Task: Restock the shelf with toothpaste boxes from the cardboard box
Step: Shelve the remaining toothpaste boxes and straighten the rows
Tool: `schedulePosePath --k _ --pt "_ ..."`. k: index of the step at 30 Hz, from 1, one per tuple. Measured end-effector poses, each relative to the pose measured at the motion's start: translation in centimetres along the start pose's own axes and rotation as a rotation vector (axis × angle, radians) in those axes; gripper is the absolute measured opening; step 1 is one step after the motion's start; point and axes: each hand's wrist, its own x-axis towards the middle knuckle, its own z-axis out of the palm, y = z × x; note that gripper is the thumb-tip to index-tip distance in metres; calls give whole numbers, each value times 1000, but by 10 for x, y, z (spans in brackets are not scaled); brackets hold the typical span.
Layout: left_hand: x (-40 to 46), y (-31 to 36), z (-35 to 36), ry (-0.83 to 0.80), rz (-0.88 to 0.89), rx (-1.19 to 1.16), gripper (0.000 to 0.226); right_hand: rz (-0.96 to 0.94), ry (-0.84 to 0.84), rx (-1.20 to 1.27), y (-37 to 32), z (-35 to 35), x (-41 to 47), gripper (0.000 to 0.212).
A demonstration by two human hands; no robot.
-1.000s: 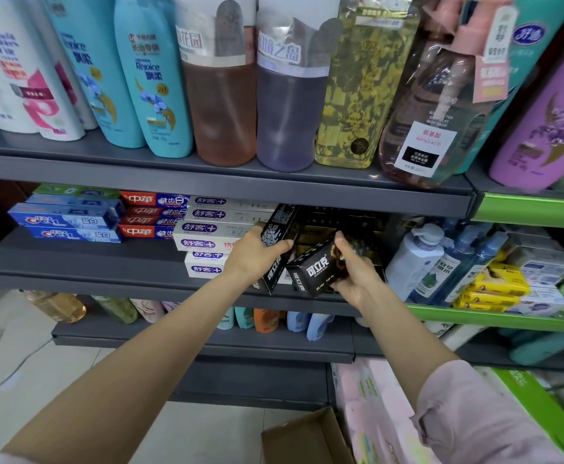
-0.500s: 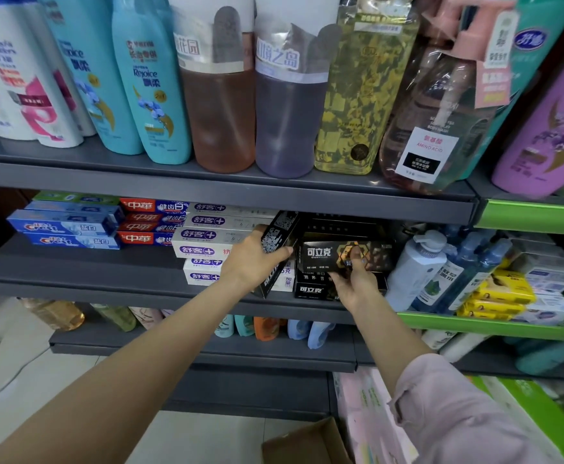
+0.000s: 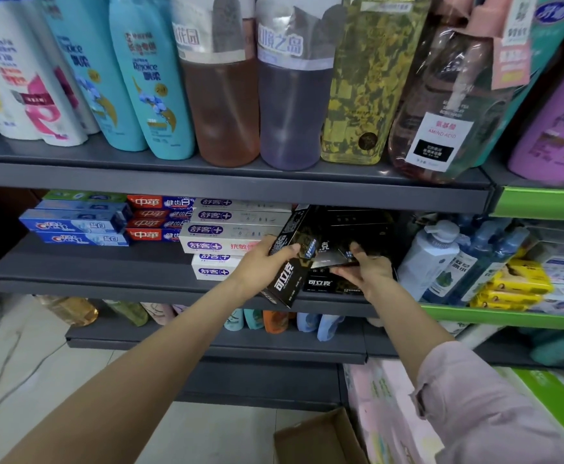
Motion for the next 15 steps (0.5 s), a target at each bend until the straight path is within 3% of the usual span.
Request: schedulePosePath --k 3,7,12,15 --pt "2 -1 2 -28 -23 -111 35 27 -45 125 2 -2 -2 44" --pt "4 1 0 -26 -94 -329 28 53 -28 233 7 -1 -7 35" --pt "1 1 0 -46 -136 -431 33 108 19 68 2 1 -17 22" --pt "-1 1 3 -76 -157 -545 33 33 -191 -115 -6 9 -30 28"
